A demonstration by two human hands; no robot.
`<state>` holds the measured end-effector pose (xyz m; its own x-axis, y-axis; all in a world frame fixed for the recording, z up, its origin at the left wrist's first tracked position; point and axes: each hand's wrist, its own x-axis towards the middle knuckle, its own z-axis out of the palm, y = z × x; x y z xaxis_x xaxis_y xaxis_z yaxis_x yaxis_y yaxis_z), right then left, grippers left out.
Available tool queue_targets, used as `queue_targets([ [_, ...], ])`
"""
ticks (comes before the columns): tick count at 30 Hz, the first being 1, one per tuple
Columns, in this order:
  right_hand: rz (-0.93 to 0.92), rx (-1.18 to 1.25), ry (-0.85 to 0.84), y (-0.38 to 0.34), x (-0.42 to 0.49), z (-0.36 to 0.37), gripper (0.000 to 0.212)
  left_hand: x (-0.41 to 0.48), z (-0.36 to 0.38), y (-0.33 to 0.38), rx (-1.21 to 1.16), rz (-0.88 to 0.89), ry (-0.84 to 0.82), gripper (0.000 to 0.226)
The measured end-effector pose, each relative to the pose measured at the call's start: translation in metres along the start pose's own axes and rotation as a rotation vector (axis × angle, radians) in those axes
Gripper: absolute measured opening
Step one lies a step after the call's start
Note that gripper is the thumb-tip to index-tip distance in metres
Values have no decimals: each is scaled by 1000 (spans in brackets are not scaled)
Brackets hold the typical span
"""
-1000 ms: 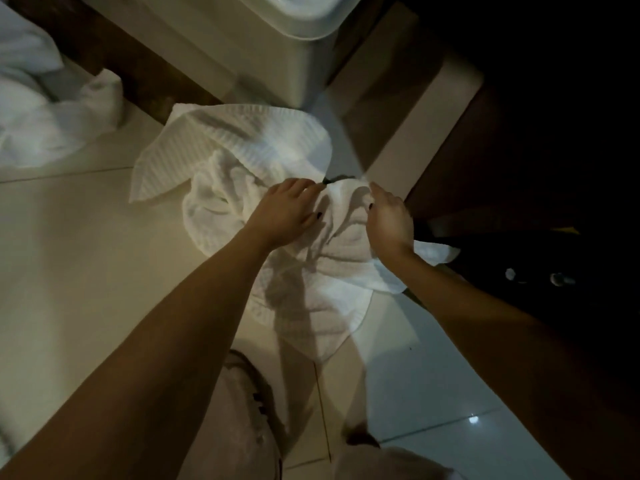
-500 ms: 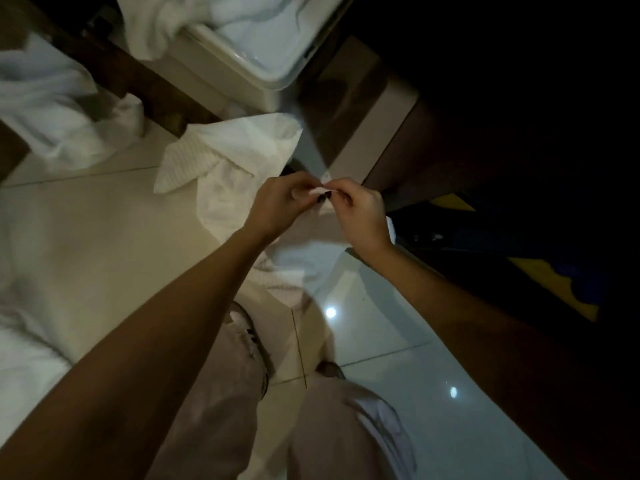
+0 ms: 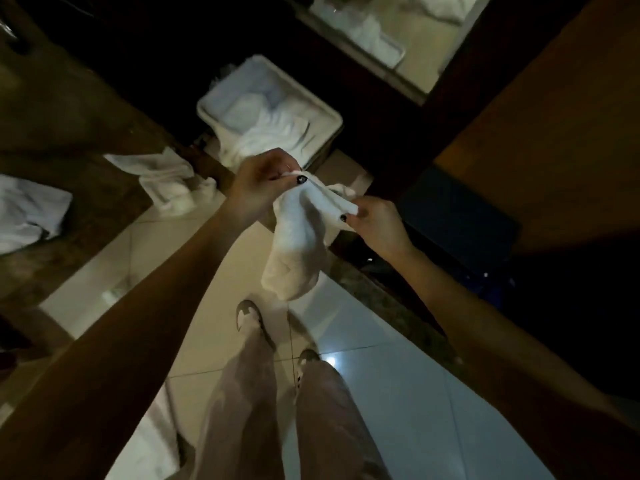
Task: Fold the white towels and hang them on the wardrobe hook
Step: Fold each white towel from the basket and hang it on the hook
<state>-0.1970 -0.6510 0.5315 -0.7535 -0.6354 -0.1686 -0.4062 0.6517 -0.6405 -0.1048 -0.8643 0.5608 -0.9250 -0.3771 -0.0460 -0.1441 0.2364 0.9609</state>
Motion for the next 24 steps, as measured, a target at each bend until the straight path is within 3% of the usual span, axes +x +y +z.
queue_targets([
  [6, 177, 138, 286, -51, -58, -111, 6, -42, -12, 129, -37, 28, 83, 26],
  [10, 5, 200, 394, -87, -107, -176, 14, -70, -28, 186, -3, 144, 41, 14],
  [15, -123, 358, 490, -137, -155, -244, 21, -101, -36, 236, -96, 127, 61, 23],
  [20, -120, 410, 536, -205, -189, -263, 42, -114, -46, 288, -245, 152, -26, 19],
  [24, -149, 241, 550, -250, -208, -250, 27, -128, -35, 324, -304, 245, -182, 16],
])
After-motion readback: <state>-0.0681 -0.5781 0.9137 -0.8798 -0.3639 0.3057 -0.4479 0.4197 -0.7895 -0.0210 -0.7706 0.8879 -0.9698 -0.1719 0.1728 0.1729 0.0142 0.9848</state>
